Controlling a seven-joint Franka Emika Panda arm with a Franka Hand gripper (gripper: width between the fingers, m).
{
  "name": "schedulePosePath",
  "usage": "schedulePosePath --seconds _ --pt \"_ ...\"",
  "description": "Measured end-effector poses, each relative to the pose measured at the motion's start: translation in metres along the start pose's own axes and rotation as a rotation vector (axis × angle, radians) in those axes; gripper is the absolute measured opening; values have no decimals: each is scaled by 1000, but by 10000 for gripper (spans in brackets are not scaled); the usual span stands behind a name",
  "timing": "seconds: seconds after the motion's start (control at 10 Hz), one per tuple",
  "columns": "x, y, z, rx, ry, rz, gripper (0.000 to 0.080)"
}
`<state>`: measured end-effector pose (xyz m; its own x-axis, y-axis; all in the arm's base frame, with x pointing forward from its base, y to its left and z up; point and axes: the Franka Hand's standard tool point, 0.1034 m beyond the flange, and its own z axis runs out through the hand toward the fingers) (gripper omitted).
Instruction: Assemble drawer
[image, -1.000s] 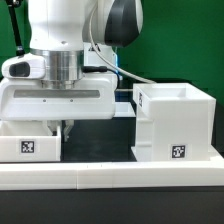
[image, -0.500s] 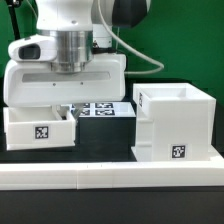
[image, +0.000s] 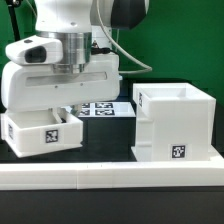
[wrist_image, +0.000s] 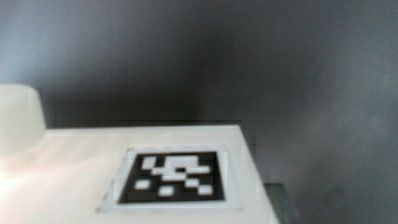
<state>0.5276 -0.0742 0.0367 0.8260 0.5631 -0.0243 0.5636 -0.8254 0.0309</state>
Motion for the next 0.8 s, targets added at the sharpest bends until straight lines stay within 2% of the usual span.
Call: schedulePosePath --seconds 0.2,0.6,0.8 --pt "4 2 -4 4 -18 -259 42" --pt "0 4 -2 5 -29 -507 42" --pt "4 1 -3 -2 -42 -720 42"
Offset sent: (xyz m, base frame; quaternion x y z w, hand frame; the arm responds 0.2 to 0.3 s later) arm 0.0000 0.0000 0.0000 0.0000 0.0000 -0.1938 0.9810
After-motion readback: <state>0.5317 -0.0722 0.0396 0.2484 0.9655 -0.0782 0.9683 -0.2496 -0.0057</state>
